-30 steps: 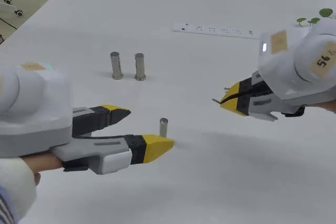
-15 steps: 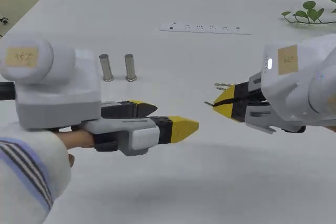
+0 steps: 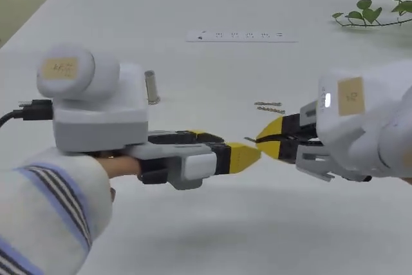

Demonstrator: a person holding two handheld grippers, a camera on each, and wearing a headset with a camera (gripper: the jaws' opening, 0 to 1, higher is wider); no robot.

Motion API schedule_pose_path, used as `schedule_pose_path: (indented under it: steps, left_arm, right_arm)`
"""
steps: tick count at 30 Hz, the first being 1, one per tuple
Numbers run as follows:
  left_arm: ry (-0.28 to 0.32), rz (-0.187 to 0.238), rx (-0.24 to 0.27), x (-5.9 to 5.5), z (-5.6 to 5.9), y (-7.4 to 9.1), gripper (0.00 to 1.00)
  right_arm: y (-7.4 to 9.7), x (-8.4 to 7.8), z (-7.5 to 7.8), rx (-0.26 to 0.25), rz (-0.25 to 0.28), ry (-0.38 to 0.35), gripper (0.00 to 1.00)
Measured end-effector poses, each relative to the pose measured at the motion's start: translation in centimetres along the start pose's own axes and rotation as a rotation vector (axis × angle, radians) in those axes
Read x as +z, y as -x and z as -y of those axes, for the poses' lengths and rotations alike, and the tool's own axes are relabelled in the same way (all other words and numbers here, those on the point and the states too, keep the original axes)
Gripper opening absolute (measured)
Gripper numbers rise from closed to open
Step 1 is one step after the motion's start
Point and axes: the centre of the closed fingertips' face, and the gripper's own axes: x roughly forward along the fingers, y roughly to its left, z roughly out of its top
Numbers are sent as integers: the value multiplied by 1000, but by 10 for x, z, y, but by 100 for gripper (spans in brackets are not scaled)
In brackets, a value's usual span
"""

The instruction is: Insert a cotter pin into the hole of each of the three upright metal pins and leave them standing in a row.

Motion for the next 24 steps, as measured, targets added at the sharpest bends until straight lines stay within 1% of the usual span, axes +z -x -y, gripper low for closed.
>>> schedule_pose_path:
  steps: [1,4,6,10,14,18,22,24]
  left_arm:
    - [1,1,-3,0,1,0,35]
    - [32,8,-29,1,6,-3,31]
    - [40,11,-36,2,7,-5,29]
    - [58,-1,-61,0,11,-6,21]
    - [51,-2,-61,0,12,-5,18]
    - [52,5,-65,1,13,-4,12]
    - [36,-3,-67,1,13,-3,11]
    - [39,-4,-65,1,12,-2,10]
  right_arm:
    - [1,1,-1,0,1,3,2]
    - [3,3,-4,-2,6,6,2]
    - [5,5,-6,-6,9,13,2]
    - [7,8,-8,-7,15,15,2]
    - [7,10,-10,-7,18,22,2]
    - [8,13,-10,-10,23,24,2]
    - [8,15,-11,-9,25,23,2]
    - [8,16,-11,-8,27,21,2]
